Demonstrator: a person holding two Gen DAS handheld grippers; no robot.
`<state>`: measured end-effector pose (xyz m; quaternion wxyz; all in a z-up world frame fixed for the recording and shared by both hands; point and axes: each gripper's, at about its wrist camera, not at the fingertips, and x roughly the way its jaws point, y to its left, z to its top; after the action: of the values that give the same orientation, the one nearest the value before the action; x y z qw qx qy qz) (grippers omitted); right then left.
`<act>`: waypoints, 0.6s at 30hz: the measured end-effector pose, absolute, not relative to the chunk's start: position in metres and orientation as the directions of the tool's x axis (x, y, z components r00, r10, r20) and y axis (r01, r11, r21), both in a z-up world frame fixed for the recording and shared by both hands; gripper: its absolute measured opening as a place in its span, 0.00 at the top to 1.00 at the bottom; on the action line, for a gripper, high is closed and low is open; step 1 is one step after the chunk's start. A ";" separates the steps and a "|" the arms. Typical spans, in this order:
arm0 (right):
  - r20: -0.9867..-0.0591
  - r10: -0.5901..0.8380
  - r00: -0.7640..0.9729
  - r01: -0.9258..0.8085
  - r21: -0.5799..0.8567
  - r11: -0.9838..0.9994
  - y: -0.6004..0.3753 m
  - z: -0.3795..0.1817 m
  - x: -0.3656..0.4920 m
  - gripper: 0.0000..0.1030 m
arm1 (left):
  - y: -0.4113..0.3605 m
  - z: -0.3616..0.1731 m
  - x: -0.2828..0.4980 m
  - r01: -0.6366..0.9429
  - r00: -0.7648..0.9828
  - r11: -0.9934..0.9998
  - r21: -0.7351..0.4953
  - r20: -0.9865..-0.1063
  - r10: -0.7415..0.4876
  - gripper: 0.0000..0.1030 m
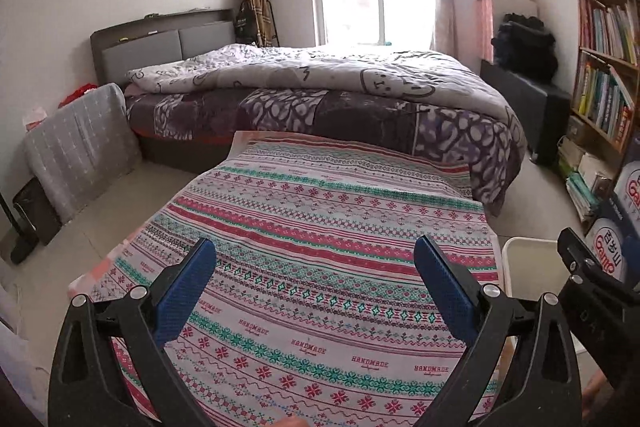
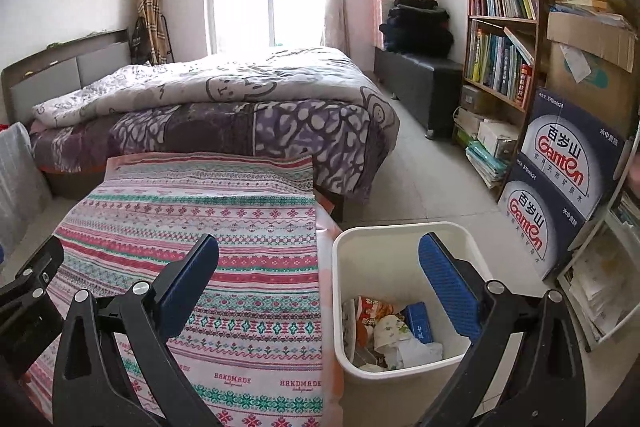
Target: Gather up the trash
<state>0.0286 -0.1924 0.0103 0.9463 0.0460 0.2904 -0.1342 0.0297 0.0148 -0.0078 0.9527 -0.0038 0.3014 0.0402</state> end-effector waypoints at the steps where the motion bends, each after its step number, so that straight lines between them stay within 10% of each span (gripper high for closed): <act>1: -0.563 -0.226 0.795 0.281 0.011 0.960 -0.193 0.010 0.029 0.07 | 0.015 -0.008 0.030 -0.081 0.812 0.997 0.010 -0.579 0.071 0.07; 18: -0.580 -0.223 0.784 0.274 0.001 0.962 -0.190 0.005 0.031 0.07 | 0.018 -0.011 0.033 -0.085 0.800 0.996 -0.007 -0.597 0.064 0.07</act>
<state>0.0308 -0.1899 0.0049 0.9434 0.0427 0.3012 -0.1318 0.0328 0.0183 -0.0110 0.9485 -0.0166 0.3139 0.0392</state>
